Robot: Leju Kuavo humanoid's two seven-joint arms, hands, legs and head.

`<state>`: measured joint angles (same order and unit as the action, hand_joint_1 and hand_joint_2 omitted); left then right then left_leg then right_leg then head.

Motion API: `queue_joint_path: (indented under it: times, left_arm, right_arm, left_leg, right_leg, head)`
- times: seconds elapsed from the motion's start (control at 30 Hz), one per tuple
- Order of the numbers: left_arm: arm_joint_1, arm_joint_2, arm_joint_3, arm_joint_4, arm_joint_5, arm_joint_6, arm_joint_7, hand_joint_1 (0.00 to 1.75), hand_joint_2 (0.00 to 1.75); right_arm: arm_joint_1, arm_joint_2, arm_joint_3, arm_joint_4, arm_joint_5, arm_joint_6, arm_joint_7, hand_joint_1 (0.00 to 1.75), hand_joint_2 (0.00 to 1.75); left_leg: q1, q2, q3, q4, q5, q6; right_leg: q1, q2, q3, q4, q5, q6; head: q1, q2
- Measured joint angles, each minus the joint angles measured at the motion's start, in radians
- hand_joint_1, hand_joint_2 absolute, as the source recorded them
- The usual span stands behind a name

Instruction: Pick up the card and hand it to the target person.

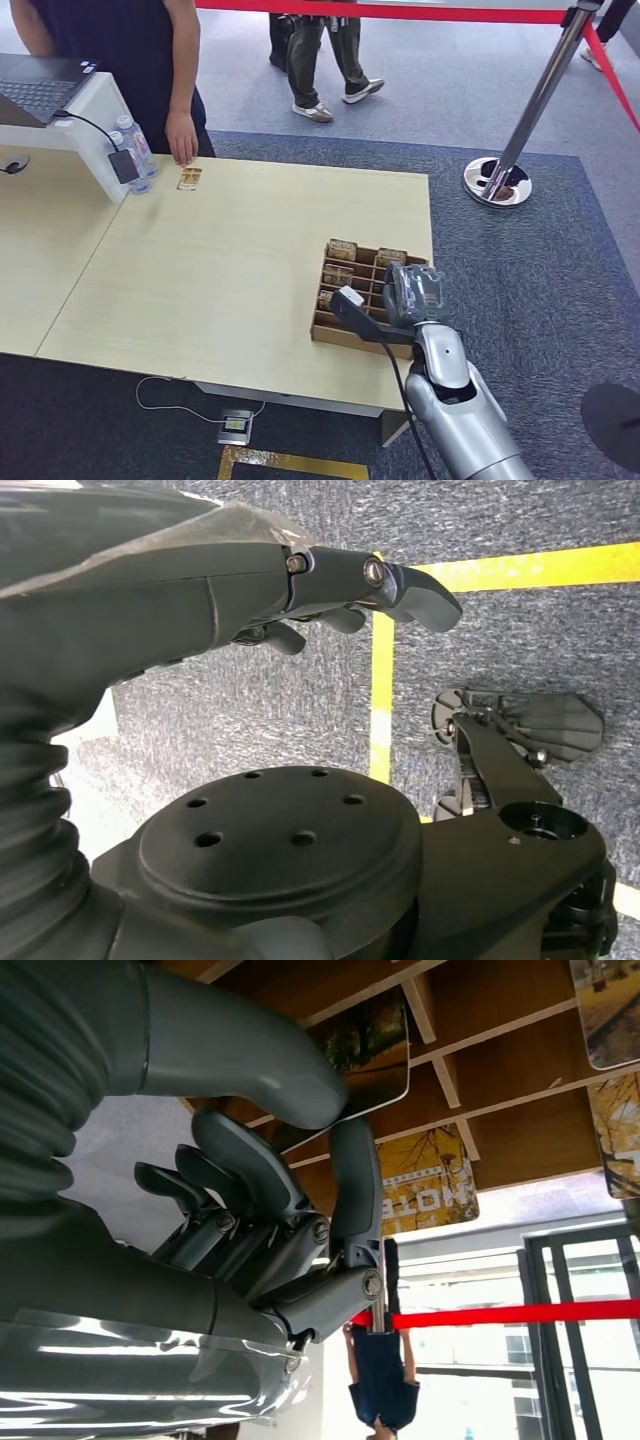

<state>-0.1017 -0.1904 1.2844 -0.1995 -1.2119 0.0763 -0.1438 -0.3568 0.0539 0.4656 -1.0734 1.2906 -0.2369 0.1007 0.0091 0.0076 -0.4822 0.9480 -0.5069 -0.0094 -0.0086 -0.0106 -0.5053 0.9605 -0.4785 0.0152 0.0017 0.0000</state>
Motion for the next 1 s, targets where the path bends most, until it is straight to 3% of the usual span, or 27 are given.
queue_joint_path:
  times: [0.47,1.0]
  left_arm:
    - [0.001,0.000,0.000,0.000,0.007,0.000,-0.005,0.00,1.75]
    - [0.003,0.000,0.000,0.000,0.012,0.000,-0.019,0.00,1.75]
  right_arm:
    - [0.005,-0.020,0.002,-0.067,-0.035,0.020,-0.038,1.75,1.75]
    - [0.019,-0.079,0.003,-0.216,-0.065,0.015,-0.052,1.75,1.75]
  left_leg:
    - [0.000,0.000,0.000,0.000,0.000,0.000]
    - [0.000,0.000,0.000,0.000,0.000,0.000]
  right_leg:
    - [0.000,0.000,0.000,0.000,0.000,0.000]
    - [0.000,0.000,-0.001,0.000,0.000,0.000]
  head:
    - [0.000,0.000]
    - [0.000,0.000]
